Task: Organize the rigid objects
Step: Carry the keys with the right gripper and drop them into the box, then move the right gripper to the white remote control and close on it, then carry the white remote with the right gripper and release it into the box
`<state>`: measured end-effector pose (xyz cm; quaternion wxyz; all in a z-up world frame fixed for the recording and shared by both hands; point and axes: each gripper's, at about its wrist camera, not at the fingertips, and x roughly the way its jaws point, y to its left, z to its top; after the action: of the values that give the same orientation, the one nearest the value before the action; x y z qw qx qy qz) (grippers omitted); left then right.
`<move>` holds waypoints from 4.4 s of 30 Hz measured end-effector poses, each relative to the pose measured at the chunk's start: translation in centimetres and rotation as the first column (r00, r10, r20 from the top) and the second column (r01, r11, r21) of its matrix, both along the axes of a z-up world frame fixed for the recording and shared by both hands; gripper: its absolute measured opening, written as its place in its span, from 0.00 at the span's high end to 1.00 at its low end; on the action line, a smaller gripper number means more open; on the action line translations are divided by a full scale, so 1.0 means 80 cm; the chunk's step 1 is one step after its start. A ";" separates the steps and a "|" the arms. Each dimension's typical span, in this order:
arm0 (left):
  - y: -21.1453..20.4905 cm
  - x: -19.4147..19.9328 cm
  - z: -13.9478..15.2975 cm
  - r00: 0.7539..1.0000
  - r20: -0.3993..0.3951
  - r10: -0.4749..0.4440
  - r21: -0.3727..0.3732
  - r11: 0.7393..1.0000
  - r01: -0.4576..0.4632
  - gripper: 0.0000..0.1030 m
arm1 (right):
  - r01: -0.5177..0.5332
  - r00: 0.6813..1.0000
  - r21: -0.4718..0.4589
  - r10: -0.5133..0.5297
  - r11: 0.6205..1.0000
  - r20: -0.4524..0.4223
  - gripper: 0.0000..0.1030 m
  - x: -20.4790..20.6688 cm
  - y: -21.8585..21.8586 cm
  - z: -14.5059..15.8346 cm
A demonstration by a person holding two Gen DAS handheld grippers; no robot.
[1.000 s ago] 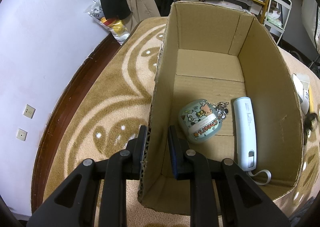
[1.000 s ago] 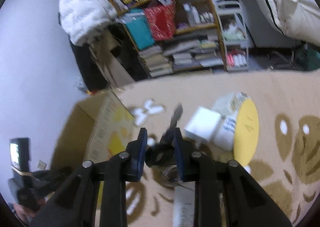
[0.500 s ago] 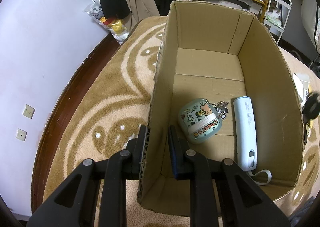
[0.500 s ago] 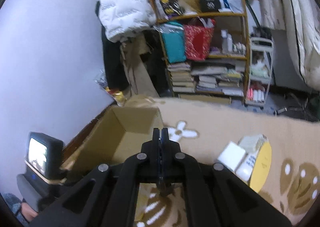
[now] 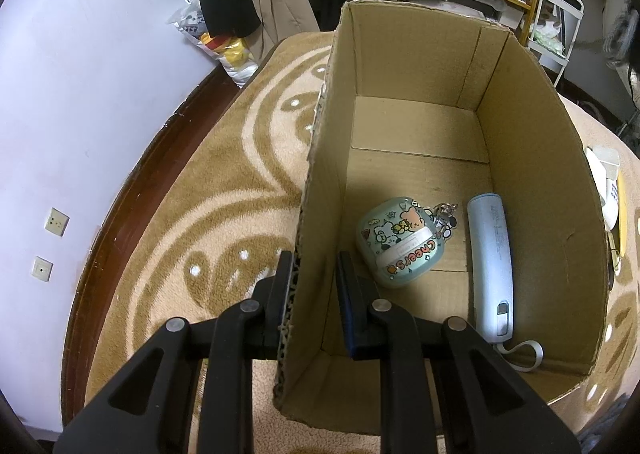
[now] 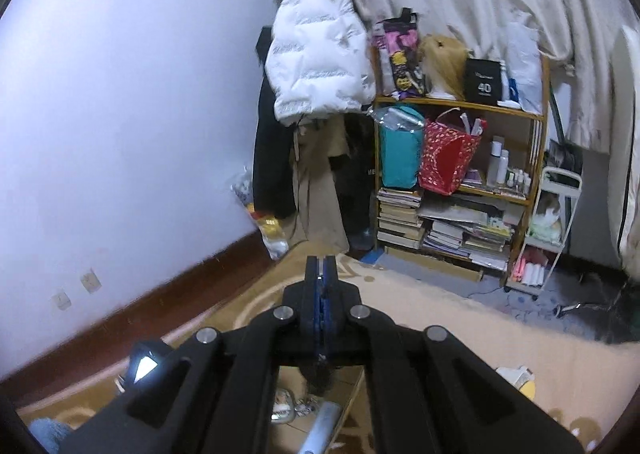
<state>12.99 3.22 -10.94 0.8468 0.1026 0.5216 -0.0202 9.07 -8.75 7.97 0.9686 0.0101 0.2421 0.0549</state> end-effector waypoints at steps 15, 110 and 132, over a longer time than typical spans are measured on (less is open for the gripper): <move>0.000 0.002 -0.002 1.000 -0.013 0.002 -0.004 1.000 -0.003 0.82 | -0.020 0.969 -0.005 0.018 1.000 -0.246 0.98 0.014 0.012 -0.119; 0.007 -0.004 -0.002 1.000 -0.011 0.009 0.011 1.000 -0.009 0.84 | 0.301 0.867 0.000 -0.273 0.954 -0.417 0.51 -0.071 -0.096 -0.236; 0.001 -0.004 0.000 1.000 -0.006 0.008 0.022 1.000 -0.008 0.84 | 0.126 0.972 0.019 -0.120 0.992 -0.200 0.51 -0.006 -0.020 -0.099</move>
<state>12.66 3.33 -10.94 0.8440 0.1098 0.5249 -0.0115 8.58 -10.34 0.07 0.9409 0.0457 0.3357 -0.0026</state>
